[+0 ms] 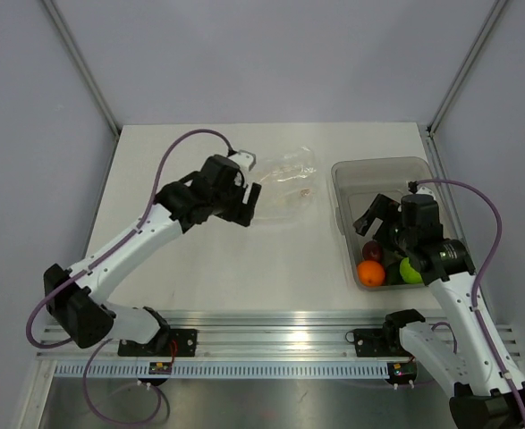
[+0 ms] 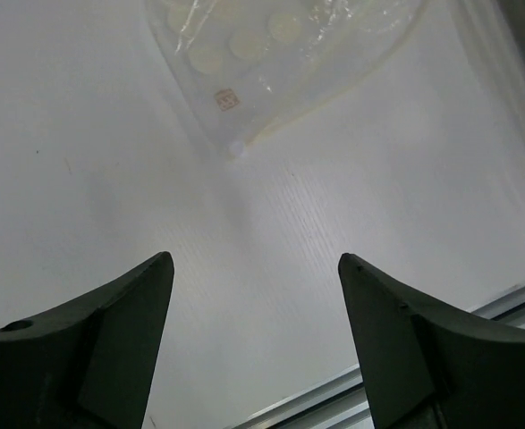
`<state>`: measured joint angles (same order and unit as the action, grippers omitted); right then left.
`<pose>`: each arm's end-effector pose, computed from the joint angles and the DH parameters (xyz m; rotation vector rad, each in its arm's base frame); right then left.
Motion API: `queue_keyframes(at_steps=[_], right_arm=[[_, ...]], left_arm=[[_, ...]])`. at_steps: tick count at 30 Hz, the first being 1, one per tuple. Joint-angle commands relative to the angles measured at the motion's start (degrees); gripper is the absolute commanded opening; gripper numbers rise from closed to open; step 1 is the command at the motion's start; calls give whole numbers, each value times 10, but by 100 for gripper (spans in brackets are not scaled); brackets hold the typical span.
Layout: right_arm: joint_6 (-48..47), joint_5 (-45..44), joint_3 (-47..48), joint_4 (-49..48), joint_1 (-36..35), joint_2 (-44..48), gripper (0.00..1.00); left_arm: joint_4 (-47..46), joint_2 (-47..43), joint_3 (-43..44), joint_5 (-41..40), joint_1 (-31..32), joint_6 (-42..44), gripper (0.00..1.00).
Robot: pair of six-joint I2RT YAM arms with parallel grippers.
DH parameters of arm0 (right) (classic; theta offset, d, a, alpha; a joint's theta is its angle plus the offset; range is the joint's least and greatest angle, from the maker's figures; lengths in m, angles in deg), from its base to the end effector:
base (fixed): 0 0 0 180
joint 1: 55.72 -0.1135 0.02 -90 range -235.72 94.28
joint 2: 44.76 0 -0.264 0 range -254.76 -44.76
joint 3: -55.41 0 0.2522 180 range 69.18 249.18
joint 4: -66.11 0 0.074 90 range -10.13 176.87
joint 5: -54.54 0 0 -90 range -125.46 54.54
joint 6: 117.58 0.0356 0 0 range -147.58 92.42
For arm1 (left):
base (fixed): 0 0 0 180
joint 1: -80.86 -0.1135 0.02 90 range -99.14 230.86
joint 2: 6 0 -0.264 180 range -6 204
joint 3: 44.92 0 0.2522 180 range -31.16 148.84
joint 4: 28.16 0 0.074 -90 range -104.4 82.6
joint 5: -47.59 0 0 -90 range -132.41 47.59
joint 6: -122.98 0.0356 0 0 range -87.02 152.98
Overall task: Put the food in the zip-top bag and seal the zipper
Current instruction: Place the zipper food storage bag at the center of the board, then pick up the zipper food storage bag at the center of the board.
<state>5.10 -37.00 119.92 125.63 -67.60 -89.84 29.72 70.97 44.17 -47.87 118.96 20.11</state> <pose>0.1521 0.0310 0.3138 0.4291 2.2584 0.3770 0.2251 -0.1722 0.3453 0.4762 2.3396 -0.3147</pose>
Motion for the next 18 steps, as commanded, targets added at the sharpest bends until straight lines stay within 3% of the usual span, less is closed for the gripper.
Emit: queue_keyframes(at_steps=[1,6,18], right_arm=[[11,13,1,-15,0,-4,99],[14,25,5,-8,0,2,99],[10,19,12,21,0,12,100]], left_arm=[[-4,45,30,-82,76,80,81],[-29,127,46,-98,119,110,81],[-112,211,61,-145,125,115,70]])
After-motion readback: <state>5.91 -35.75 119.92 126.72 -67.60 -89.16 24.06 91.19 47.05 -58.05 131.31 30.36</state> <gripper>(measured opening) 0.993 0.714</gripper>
